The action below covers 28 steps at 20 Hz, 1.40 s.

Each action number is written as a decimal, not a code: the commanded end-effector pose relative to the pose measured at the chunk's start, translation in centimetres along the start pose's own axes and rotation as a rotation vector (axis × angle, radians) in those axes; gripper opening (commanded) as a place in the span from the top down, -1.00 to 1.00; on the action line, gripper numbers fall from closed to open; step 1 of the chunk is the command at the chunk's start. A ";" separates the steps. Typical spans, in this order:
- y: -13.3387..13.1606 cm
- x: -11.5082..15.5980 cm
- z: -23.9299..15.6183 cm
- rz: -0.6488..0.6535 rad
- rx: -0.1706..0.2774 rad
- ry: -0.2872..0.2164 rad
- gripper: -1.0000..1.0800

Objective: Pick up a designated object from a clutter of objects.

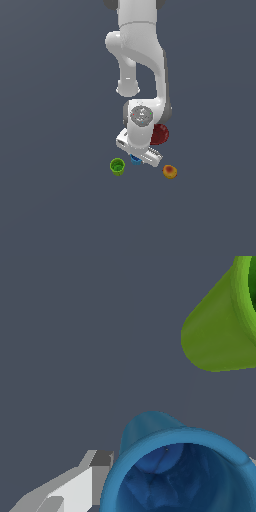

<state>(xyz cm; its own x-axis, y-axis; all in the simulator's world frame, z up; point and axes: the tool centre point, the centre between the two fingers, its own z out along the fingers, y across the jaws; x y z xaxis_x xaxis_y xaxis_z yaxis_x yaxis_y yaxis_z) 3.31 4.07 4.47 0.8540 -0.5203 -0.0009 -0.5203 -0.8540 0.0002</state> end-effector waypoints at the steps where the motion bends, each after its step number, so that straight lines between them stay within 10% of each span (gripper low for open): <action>1: 0.3 0.0 -0.6 0.000 0.001 0.001 1.00; 28: 12.1 -2.5 -19.4 0.001 0.003 0.000 1.00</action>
<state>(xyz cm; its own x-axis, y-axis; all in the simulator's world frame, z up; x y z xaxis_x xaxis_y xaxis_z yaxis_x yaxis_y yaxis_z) -4.53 -4.35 22.47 0.8534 -0.5212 -0.0017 -0.5212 -0.8534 -0.0017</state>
